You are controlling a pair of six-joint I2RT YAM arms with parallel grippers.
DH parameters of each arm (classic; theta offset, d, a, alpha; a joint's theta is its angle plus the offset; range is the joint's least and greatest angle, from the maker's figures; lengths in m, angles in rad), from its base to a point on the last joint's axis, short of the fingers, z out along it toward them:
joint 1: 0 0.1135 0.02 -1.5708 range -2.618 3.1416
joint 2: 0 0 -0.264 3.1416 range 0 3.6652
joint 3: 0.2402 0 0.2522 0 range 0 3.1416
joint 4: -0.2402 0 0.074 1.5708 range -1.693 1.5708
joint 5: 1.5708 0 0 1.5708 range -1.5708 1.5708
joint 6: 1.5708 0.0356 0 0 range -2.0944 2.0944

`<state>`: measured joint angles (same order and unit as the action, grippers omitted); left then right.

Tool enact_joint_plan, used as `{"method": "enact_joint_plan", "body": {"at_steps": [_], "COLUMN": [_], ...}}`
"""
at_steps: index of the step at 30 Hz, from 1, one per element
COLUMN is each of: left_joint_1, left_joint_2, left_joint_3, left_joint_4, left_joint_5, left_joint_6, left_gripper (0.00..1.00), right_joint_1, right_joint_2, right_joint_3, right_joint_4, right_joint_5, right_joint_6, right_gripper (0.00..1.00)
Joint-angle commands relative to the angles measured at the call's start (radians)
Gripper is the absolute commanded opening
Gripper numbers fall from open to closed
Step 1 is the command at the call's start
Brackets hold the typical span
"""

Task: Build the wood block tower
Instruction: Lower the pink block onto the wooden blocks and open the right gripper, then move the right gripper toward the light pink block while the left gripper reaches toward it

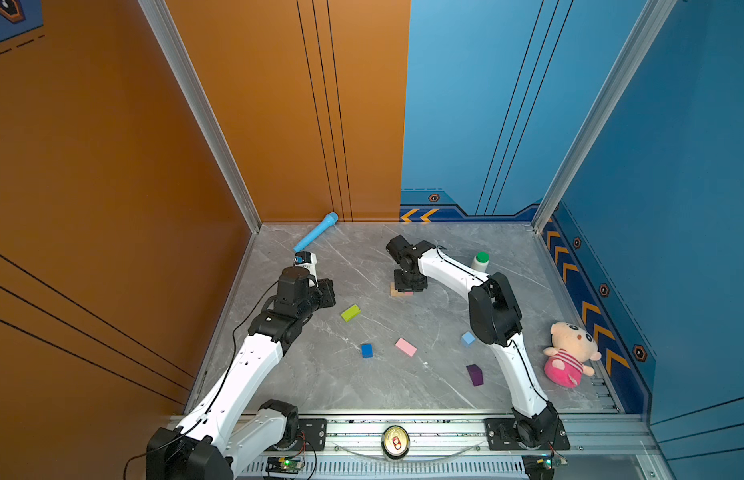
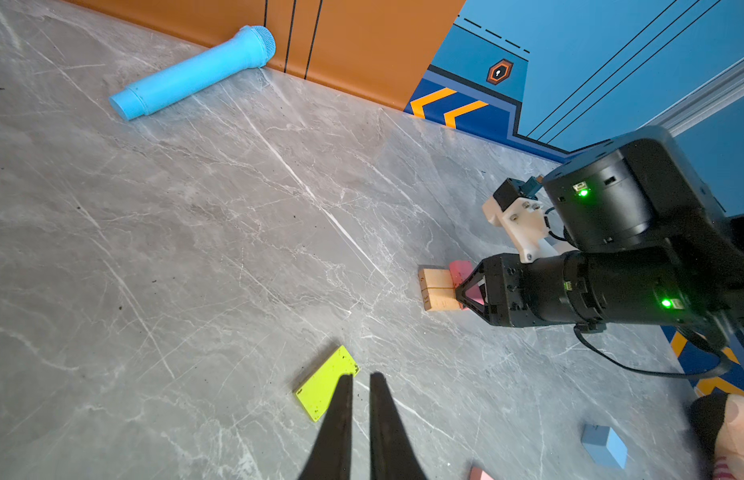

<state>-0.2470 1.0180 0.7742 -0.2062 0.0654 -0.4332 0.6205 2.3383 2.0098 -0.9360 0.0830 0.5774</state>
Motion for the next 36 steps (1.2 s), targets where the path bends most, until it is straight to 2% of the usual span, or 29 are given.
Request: {"method": "enact_joint_plan", "body": {"at_steps": [1, 5, 14, 19, 23, 26, 30, 32, 36], "left_joint_1": [0.008, 0.008, 0.009, 0.005, -0.006, -0.033, -0.108, -0.157, -0.284], "left_joint_2": [0.001, 0.0, -0.002, -0.001, 0.017, 0.044, 0.078, 0.089, 0.09], "left_joint_3": [-0.011, -0.011, -0.01, -0.006, -0.004, 0.012, 0.049, 0.07, 0.101], "left_joint_4": [0.007, 0.008, 0.007, 0.007, 0.052, 0.055, -0.002, -0.051, -0.122], "left_joint_5": [0.018, 0.017, 0.019, 0.032, 0.065, 0.086, 0.086, 0.086, 0.059], "left_joint_6": [0.022, 0.022, 0.02, 0.009, -0.014, -0.025, -0.026, -0.026, -0.03], "left_gripper": [0.12, 0.12, 0.12, 0.12, 0.14, 0.16, 0.23, 0.27, 0.42], "right_joint_1": [-0.002, -0.002, 0.002, 0.005, 0.003, -0.001, -0.001, -0.001, 0.0], "right_joint_2": [0.008, 0.0, -0.072, -0.176, -0.303, -0.398, -0.509, -0.557, -0.637], "right_joint_3": [0.029, 0.029, 0.007, -0.068, -0.191, -0.317, -0.473, -0.547, -0.71], "right_joint_4": [-0.038, -0.038, -0.038, -0.015, 0.06, 0.124, 0.204, 0.24, 0.337], "right_joint_5": [0.004, 0.004, 0.027, 0.041, 0.038, 0.02, -0.017, -0.024, -0.076], "right_joint_6": [0.011, 0.012, 0.014, 0.01, 0.009, 0.007, -0.003, -0.006, -0.004], "right_gripper": [0.4, 0.41, 0.58, 0.68, 0.67, 0.64, 0.54, 0.43, 0.18]}}
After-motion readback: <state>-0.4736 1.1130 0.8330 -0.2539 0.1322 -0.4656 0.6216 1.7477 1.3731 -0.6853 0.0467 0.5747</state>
